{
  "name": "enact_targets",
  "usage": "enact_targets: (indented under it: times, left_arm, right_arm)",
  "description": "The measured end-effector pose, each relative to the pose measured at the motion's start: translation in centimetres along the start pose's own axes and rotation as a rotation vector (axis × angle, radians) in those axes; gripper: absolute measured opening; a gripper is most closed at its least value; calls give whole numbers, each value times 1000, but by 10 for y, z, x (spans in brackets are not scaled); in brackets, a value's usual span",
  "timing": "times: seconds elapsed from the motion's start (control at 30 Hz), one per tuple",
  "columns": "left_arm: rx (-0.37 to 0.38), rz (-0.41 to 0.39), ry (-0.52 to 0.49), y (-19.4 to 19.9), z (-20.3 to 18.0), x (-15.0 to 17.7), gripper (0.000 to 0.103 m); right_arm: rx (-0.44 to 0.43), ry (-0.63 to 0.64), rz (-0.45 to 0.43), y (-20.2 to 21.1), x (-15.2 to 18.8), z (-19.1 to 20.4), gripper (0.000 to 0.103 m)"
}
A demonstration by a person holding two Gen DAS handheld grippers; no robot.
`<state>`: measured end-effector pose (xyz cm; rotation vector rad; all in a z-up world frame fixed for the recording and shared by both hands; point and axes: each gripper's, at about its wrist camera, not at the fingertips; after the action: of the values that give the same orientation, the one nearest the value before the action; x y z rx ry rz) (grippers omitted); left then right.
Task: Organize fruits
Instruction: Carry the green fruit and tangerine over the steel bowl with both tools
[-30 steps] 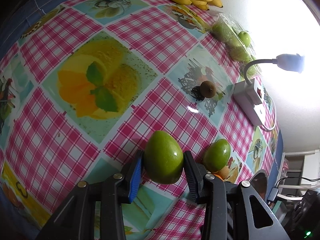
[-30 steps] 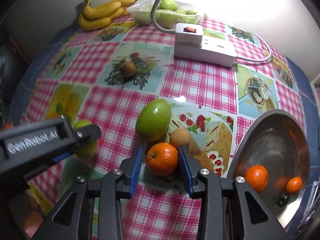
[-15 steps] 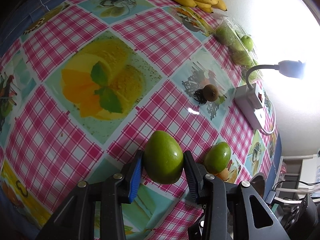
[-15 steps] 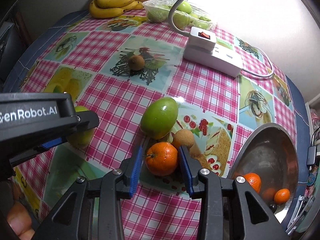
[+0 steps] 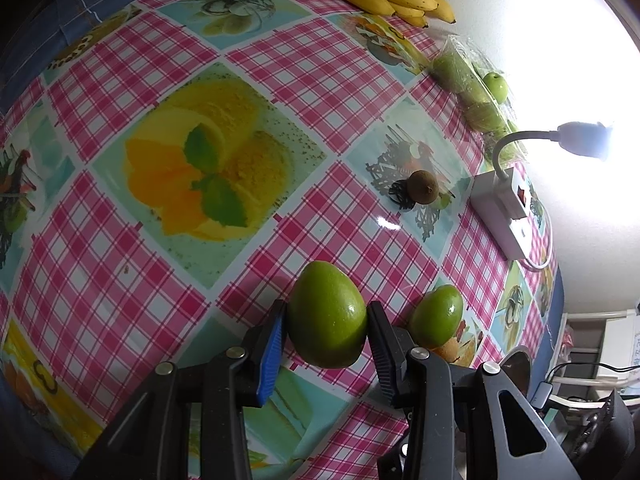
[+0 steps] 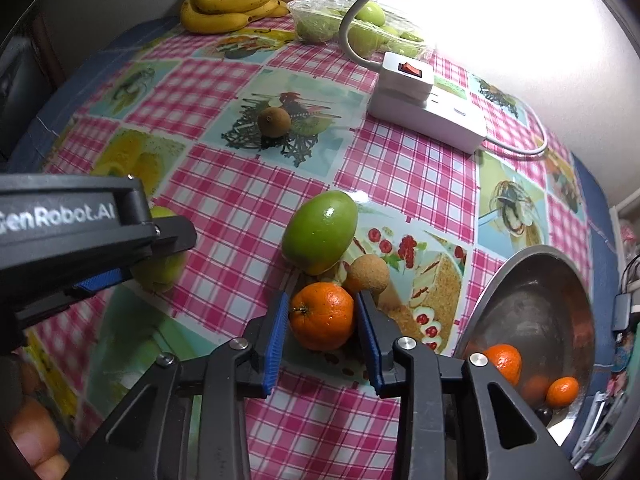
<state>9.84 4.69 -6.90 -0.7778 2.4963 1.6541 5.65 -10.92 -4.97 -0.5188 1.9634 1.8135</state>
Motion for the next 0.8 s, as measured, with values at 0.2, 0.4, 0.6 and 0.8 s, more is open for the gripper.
enact_targets:
  times: [0.2, 0.4, 0.6, 0.8]
  left_arm:
    - [1, -13, -5, 3, 0, -2, 42]
    - [5, -33, -36, 8, -5, -3, 42]
    - [11, -42, -78, 12, -18, 1, 42]
    - [39, -46, -166, 18, -42, 14, 42]
  right_arm:
    - [-53, -71, -41, 16, -7, -7, 35]
    - [-89, -185, -66, 34, -11, -28, 36]
    - [-63, -316, -53, 38, -2, -64, 36]
    - [13, -427, -69, 47, 10, -111, 36]
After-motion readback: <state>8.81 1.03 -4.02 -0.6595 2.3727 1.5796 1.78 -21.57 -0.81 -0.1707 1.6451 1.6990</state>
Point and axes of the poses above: each gripper's, at about its wrist camera, not at the fingertips, and y roughly against the way its jaws point, z to its left, x to its underside, and after that the axes turned 12 degrees about -z, right-handed
